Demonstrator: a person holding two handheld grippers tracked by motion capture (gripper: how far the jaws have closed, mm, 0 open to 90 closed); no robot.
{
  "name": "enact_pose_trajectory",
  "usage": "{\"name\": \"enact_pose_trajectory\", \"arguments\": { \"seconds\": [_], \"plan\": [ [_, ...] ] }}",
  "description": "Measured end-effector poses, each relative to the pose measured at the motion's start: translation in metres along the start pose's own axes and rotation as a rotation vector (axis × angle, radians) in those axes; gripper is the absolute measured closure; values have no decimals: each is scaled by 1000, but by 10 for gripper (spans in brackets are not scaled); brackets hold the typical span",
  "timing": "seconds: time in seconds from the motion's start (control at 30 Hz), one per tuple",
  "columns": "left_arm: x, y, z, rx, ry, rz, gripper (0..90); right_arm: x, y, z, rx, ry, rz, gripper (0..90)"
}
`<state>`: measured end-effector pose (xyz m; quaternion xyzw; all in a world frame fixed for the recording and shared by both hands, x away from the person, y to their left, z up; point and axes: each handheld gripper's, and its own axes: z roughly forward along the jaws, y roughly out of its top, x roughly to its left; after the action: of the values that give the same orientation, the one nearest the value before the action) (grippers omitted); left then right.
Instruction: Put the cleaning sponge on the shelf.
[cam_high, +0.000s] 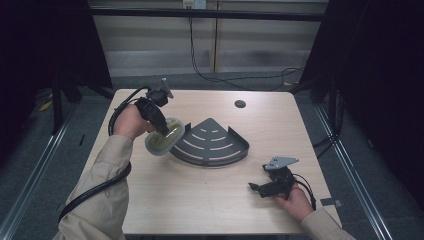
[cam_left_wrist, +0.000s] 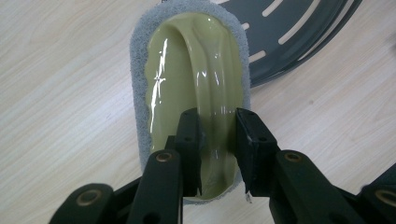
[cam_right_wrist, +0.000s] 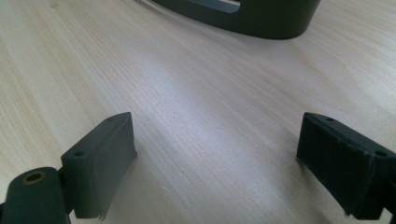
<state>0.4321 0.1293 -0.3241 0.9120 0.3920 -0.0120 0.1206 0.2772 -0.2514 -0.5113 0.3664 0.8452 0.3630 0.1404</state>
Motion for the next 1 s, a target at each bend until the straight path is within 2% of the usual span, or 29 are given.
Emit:
{"name": "enact_pose_trajectory", "arguments": {
  "seconds": [0.47, 0.53, 0.83, 1.0],
  "plan": [
    [-6, 32, 10, 10, -5, 37, 720, 0, 0, 0, 1, -1, -1, 109],
    [-8, 36, 14, 14, -6, 55, 720, 0, 0, 0, 0, 0, 0, 109],
    [-9, 45, 21, 18, -10, 72, 720, 0, 0, 0, 1, -1, 0, 109],
    [-8, 50, 25, 13, -15, 61, 720, 0, 0, 0, 1, 1, 1, 109]
  ]
}}
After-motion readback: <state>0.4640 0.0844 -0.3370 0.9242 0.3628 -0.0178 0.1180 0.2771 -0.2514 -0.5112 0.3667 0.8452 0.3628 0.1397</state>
